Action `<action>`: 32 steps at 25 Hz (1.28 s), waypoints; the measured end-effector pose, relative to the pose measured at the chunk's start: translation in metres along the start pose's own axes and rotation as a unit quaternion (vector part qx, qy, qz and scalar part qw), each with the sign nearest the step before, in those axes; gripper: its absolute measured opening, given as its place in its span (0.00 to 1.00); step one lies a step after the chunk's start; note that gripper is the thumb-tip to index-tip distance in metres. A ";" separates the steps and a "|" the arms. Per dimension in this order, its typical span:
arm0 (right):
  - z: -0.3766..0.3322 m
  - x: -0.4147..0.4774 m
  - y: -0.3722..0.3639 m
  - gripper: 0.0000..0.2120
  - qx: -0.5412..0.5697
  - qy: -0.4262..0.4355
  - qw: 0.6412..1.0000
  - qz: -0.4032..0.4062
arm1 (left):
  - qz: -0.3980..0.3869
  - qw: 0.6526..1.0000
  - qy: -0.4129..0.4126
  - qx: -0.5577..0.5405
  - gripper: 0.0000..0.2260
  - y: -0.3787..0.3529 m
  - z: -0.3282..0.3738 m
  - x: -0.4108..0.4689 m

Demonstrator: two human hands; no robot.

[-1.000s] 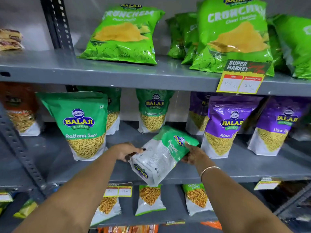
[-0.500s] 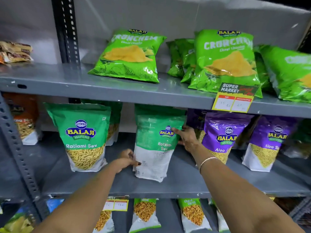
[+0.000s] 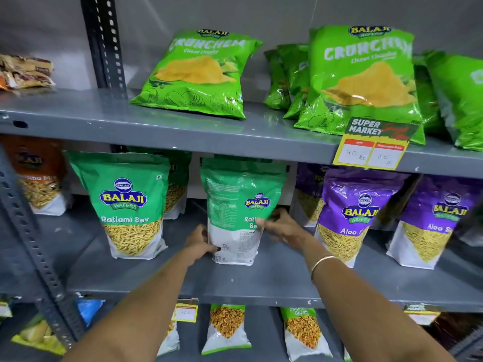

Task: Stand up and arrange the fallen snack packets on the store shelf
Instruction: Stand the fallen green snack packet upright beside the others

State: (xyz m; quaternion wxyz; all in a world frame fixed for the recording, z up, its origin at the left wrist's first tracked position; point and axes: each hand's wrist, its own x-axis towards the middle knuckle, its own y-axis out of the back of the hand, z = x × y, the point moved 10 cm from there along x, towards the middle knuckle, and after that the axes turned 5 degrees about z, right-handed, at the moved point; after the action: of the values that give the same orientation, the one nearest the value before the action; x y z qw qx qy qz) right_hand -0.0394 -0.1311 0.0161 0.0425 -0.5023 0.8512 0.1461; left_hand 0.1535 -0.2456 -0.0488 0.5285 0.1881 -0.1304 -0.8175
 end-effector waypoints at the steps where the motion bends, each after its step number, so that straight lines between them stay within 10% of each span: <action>1: 0.024 -0.003 -0.003 0.24 -0.075 -0.059 0.995 -0.015 | -0.034 0.999 0.005 0.011 0.27 -0.005 0.000 0.000; 10: 0.057 0.000 -0.028 0.04 -0.018 -0.112 0.993 -0.011 | -0.104 0.991 0.079 0.041 0.09 0.000 0.000 -0.008; 11: 0.057 0.002 -0.029 0.13 -0.023 -0.100 0.994 -0.029 | -0.118 0.990 0.074 0.029 0.06 -0.004 0.001 -0.010; 17: 0.054 0.005 -0.044 0.36 -0.114 -0.035 0.988 -0.102 | -0.132 0.991 -0.019 0.017 0.43 -0.036 0.023 -0.008; 32: 0.037 0.015 0.008 0.23 -0.090 -0.042 0.992 -0.080 | -0.031 0.999 -0.006 -0.001 0.28 -0.022 0.036 0.015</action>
State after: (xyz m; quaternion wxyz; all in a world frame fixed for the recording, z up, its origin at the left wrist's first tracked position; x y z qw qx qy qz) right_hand -0.0560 -0.1293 -0.0209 0.0444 -0.5641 0.7891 0.2389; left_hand 0.1144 -0.2495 -0.0284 0.5021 0.1863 -0.1266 -0.8349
